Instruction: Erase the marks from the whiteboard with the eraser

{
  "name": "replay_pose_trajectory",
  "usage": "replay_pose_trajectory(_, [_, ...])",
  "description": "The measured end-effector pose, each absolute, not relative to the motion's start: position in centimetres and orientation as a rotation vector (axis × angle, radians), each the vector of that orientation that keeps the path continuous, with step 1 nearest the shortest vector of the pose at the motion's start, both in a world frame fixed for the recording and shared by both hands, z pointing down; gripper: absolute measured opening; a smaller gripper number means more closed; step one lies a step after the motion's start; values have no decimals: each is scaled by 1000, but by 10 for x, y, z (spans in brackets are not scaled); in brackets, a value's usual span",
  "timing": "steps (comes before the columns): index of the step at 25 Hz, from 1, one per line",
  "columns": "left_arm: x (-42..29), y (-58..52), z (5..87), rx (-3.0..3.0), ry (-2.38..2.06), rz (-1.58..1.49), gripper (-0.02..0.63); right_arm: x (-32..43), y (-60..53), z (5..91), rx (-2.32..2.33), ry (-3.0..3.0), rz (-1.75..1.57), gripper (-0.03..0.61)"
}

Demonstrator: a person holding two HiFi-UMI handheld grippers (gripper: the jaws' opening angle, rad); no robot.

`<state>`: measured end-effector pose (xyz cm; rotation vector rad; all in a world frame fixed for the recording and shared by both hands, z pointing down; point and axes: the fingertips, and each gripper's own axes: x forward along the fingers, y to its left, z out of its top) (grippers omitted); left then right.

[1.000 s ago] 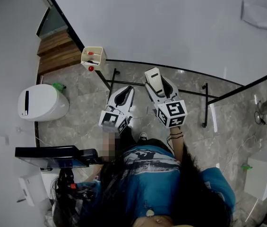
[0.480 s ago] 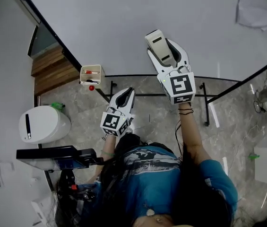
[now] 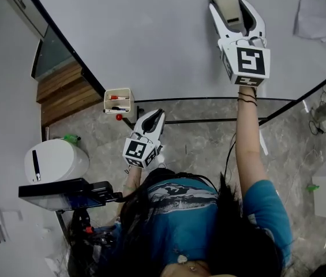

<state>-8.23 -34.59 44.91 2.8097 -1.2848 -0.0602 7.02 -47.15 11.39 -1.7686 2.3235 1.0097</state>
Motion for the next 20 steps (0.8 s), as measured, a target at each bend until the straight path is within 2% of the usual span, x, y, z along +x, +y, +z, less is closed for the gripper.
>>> replay_pose_trajectory(5, [-79,-343,451,2829,-1263,-50,29,96,-463,86,-1828,2208,1103,262])
replay_pose_trajectory(10, [-77,-342,449,2842,-1246,-44,29,91,-458,89,-1830,2201,1135,262])
replay_pose_trajectory(20, [-81,-343,452,2850,-1254,-29,29,29,-466,152,-1756,2311,1133,262])
